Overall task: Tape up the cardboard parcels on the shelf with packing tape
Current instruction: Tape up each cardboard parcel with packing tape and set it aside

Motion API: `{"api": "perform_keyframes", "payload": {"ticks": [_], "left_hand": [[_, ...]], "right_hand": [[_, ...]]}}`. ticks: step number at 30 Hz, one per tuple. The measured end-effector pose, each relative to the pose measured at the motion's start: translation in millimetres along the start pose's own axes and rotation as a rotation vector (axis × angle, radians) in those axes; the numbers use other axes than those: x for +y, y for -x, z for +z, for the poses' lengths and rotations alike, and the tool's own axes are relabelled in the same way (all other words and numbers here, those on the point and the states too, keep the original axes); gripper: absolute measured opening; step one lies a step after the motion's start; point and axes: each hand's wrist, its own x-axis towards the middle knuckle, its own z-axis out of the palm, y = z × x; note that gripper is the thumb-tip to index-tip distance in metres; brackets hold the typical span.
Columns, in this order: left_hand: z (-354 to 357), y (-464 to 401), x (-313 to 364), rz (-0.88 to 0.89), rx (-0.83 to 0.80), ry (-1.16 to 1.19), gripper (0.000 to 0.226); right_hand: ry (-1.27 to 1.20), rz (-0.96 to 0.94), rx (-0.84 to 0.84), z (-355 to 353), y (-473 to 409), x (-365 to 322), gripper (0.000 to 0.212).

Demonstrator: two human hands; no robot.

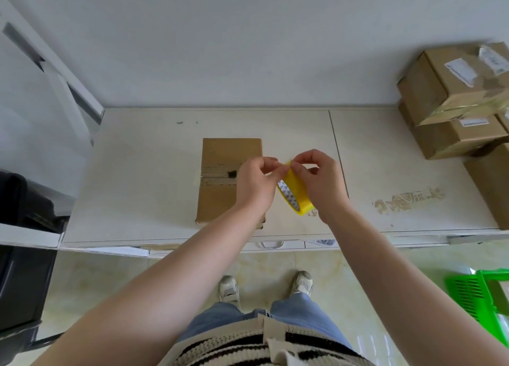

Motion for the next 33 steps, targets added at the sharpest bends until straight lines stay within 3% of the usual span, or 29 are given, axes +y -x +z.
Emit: {"api": "perform_keyframes", "payload": {"ticks": [3, 6, 11, 16, 19, 22, 26, 28, 30, 33], "left_hand": [[-7, -4, 14, -0.211, -0.095, 0.23, 0.01], [-11, -3, 22, -0.277, -0.21, 0.342, 0.008], [-16, -5, 22, -0.253, -0.254, 0.258, 0.006], [-20, -6, 22, -0.168, -0.276, 0.148, 0.009], [-23, -4, 18, 0.047, -0.204, -0.144, 0.014], [-21, 3, 16, 0.264, -0.124, -0.266, 0.011], [-11, 4, 10, 0.287, -0.104, -0.311, 0.023], [-12, 1, 11, 0.229, -0.097, -0.225, 0.05], [-17, -6, 13, 0.32, -0.121, -0.27, 0.066], [-24, -11, 11, 0.462, -0.25, -0.432, 0.022]], "right_hand": [[-0.084, -0.098, -0.061, -1, 4, 6, 0.021], [-0.101, -0.196, -0.08, -4, 4, 14, 0.031], [0.08, -0.383, 0.041, 1, 13, 16, 0.033], [0.292, -0.511, 0.082, 3, 11, 18, 0.015], [0.257, -0.464, 0.065, 6, 9, 17, 0.005], [0.132, -0.298, 0.044, 11, 8, 7, 0.011], [0.039, -0.112, 0.03, 13, 2, -10, 0.016], [0.041, -0.071, 0.019, 11, 0, -12, 0.011], [-0.014, -0.024, 0.003, 10, 1, -9, 0.01], [-0.041, 0.007, -0.013, 8, 1, -9, 0.012]]}}
